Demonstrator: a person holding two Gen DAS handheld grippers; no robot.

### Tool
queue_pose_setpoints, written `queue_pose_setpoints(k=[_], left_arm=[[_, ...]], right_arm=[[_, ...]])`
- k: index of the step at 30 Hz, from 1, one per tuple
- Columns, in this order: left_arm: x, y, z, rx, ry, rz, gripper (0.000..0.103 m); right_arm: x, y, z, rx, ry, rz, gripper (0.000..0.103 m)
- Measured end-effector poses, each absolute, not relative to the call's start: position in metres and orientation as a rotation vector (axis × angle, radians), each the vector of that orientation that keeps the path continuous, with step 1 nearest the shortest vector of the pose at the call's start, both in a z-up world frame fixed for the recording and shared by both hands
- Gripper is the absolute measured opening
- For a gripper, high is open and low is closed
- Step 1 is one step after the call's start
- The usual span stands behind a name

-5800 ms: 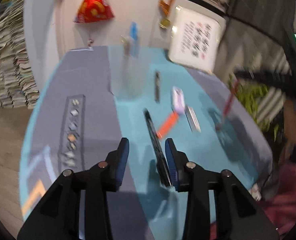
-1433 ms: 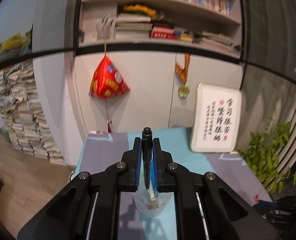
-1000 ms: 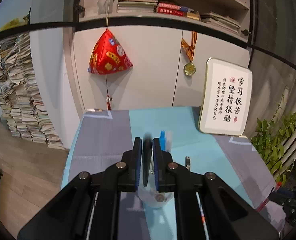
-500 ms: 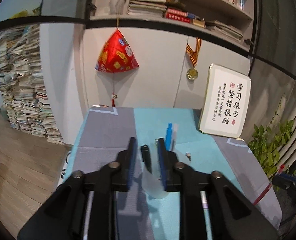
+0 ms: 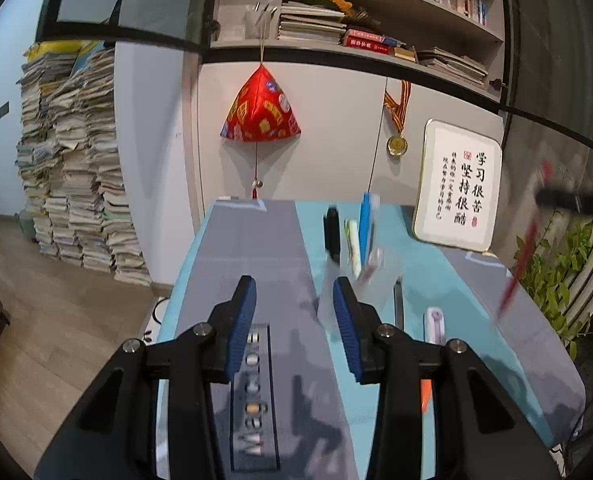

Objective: Organize stationery
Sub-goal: 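Drop the black marker into the cup with the left tool while the right tool lowers the red pen in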

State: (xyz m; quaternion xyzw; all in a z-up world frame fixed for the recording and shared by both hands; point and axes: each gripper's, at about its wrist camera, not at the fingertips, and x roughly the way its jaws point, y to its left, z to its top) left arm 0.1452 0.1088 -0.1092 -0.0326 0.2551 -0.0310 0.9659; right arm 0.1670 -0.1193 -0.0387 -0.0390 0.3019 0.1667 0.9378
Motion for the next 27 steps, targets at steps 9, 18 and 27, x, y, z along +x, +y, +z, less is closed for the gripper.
queue_pose_setpoints(k=[9,18,27], left_arm=[[0.13,0.118,-0.125,-0.103,0.551,-0.069,0.043],[0.13,0.123,-0.135,-0.114,0.569,-0.061,0.045],[0.137,0.126,-0.144,-0.12,0.593,-0.065,0.045]], right_arm=[[0.199,-0.065,-0.015,-0.118,0.559,0.41,0.01],[0.241,-0.023,-0.035,-0.155,0.616,0.408,0.01],[0.265,-0.012,-0.058,-0.151,0.673,0.41,0.01]])
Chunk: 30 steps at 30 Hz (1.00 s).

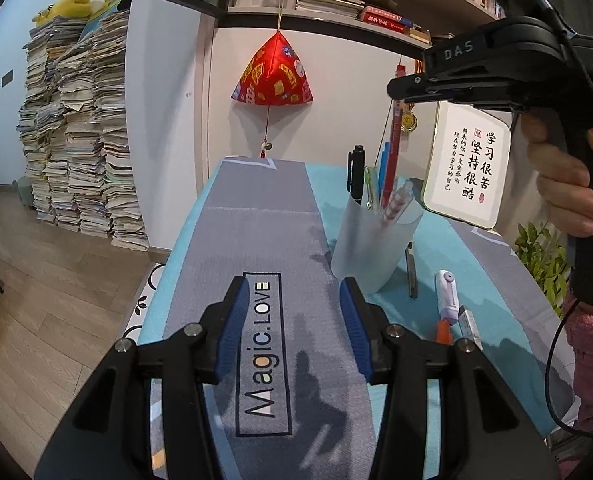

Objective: Organize stationery
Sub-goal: 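Drop the black marker into the cup with the left tool while the right tool lowers the red pen in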

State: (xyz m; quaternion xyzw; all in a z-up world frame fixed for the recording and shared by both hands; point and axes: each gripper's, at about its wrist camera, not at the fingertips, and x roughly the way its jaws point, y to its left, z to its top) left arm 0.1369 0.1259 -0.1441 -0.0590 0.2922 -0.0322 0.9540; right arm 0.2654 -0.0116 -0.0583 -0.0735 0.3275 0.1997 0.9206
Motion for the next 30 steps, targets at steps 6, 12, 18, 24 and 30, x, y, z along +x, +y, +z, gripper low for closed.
queue_pose_setpoints(k=[6,12,18,24,30], left_arm=[[0.143,0.124,-0.15,-0.115,0.618,-0.071,0.045],[0.146,0.12,-0.155,-0.115,0.634,-0.08,0.045],[0.146,0.115,-0.156,-0.109,0.64,-0.091,0.045],[0.145,0.107,-0.154,-0.097,0.642,-0.103,0.045],[0.142,0.097,-0.153,-0.077,0.645,-0.123,0.045]], right_arm=[[0.271,-0.006,-0.076,-0.16,0.714,0.419,0.01],[0.277,-0.01,-0.092,-0.162,0.764,0.411,0.01],[0.279,-0.013,-0.104,-0.162,0.817,0.409,0.01],[0.272,-0.023,-0.095,-0.141,0.803,0.424,0.01],[0.257,-0.05,-0.078,-0.082,0.76,0.403,0.01]])
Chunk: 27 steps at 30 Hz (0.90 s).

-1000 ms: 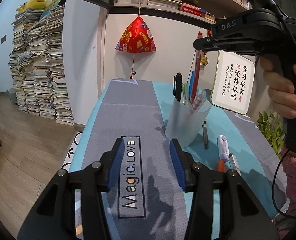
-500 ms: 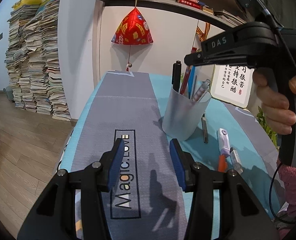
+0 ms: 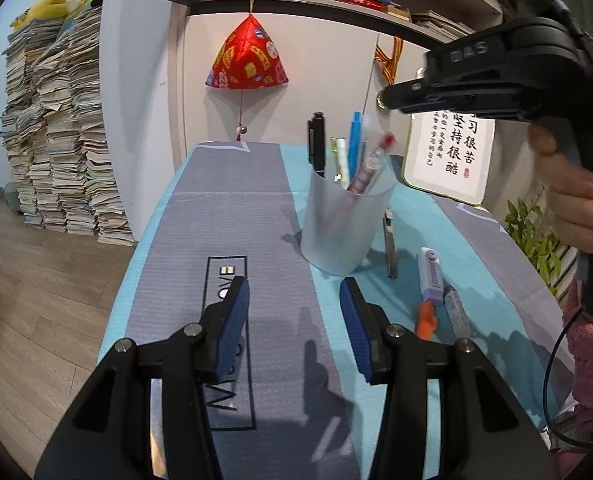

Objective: Organize stationery
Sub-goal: 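Drop the black marker into the cup with the left tool while the right tool lowers the red pen in, then reach the left tool to the grey utility knife and close on it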

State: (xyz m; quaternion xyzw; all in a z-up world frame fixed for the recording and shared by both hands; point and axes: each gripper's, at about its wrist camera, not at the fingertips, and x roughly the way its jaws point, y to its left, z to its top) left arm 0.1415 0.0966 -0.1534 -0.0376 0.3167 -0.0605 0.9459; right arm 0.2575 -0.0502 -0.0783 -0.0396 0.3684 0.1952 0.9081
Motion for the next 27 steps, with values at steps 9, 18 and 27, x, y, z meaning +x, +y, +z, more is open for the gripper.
queue_pose_setpoints(k=[9,18,27], left_arm=[[0.14,0.07,-0.155,-0.038,0.67,-0.191,0.045],[0.16,0.026,-0.171,0.014,0.751,-0.28,0.043],[0.203,-0.016,-0.184,0.122,0.784,-0.32,0.024]], right_arm=[[0.236,-0.118,-0.099,-0.034,0.817,0.268,0.01],[0.221,-0.179,-0.144,0.035,0.944,0.203,0.01],[0.213,-0.223,-0.164,0.135,0.982,0.178,0.01]])
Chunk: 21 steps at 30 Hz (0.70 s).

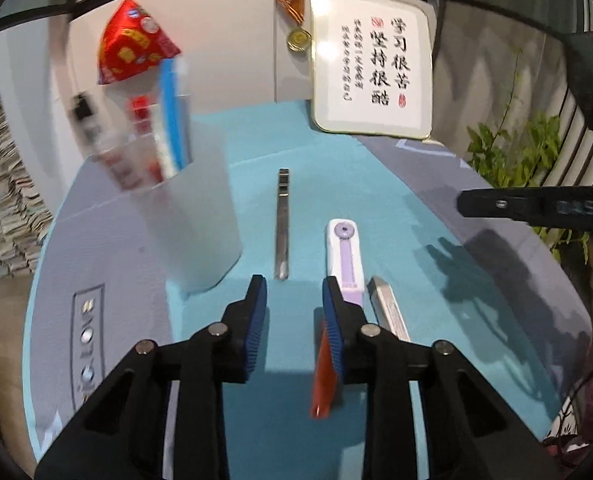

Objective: Organize stationery
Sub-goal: 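Reach the left tool to the grey utility knife and close on it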

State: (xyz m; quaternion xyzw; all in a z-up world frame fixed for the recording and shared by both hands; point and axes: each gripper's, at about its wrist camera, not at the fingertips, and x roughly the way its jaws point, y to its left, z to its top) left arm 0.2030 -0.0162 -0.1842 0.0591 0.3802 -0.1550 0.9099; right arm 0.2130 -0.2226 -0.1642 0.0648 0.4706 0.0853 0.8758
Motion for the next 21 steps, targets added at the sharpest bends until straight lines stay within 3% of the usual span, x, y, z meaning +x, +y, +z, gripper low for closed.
queue_pose_setpoints(k=[18,19,20,21], left_arm=[[0.251,-0.031,-0.208,0.189,0.841,-0.266,0.023],[0.251,-0.03,-0.208,0.182,0.841,-0.267,0.019],[0.251,-0.029,-0.208,0.172,0.845,-0.277,0.008],[0.251,-0.029,-0.207,0.167,0.851,-0.284,0.008]], right_arm=[[0.209,-0.258,-0.171,0.243,0.969,0.198,0.01],[0.209,-0.258,-0.171,0.242,0.97,0.199,0.01],[0.209,-0.257,-0.171,0.242,0.97,0.2,0.01],[0.208,-0.256,-0.17,0.241,0.971,0.202,0.01]])
